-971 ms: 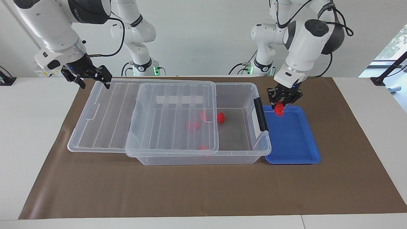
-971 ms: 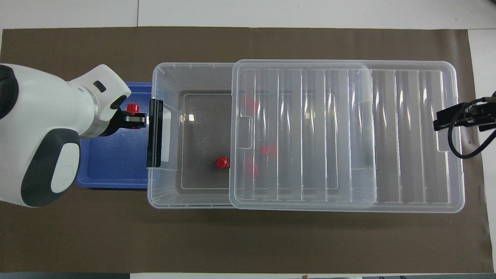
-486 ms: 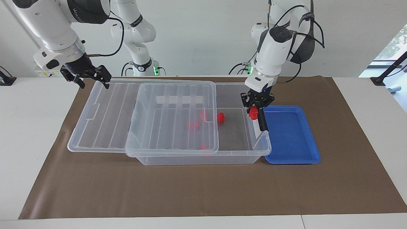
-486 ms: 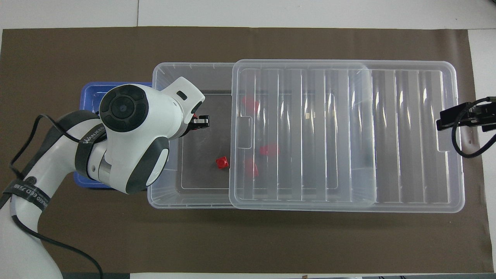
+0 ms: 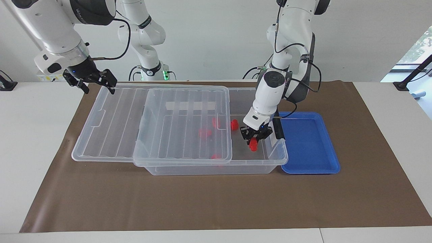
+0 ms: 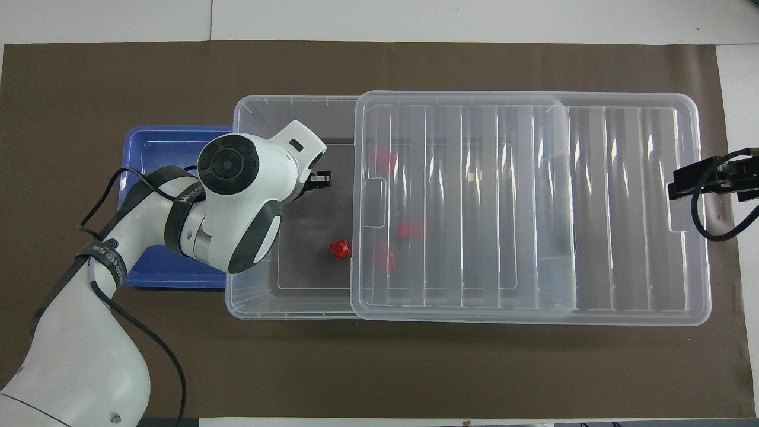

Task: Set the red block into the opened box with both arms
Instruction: 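Lower the red block into the box and open the left gripper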

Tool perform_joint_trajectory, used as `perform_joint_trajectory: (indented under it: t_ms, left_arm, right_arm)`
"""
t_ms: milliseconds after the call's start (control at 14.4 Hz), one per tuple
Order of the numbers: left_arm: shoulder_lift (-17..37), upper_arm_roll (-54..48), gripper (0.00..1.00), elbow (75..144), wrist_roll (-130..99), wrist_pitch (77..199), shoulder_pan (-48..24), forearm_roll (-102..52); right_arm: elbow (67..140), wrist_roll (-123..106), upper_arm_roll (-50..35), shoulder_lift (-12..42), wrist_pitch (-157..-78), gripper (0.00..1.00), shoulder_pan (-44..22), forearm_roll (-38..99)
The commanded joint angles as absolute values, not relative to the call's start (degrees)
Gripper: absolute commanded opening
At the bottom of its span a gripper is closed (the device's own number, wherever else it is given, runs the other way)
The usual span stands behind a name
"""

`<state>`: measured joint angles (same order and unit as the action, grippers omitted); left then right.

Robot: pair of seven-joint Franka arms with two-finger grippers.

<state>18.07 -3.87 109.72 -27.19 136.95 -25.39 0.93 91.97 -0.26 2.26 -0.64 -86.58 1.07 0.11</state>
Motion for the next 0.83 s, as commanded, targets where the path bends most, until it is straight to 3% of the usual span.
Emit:
perform_joint_trajectory:
  t_ms: [0,486,555,694,763]
  left_arm:
    - [20.56,-3.16,0.00,109.78,-28.56,140.79,-25.93,2.72]
    - [21.36,-3.43,0.00,110.57,-29.09,142.38,-26.37,2.81]
    - [21.36,-3.43,0.23,110.48,-29.09,142.73,-26.45,2.81]
    - [21.36,-3.43,0.94,110.39,-29.00,142.73,-26.63,2.81]
    - [21.18,-3.43,1.00,110.39,-28.92,142.39,-26.72,2.81]
  right_arm:
    - [93.78,-0.26,1.93,-2.02,-87.63,1.00,1.58,-0.44]
    - [93.78,-0.26,1.93,-2.02,-87.54,1.00,1.58,-0.44]
    - [93.78,-0.26,1.93,-2.02,-87.63,1.00,1.58,-0.44]
    - [93.78,-0.26,1.93,-2.02,-87.63,1.00,1.58,-0.44]
    - [93.78,-0.26,1.93,-2.02,-87.63,1.00,1.58,-0.44]
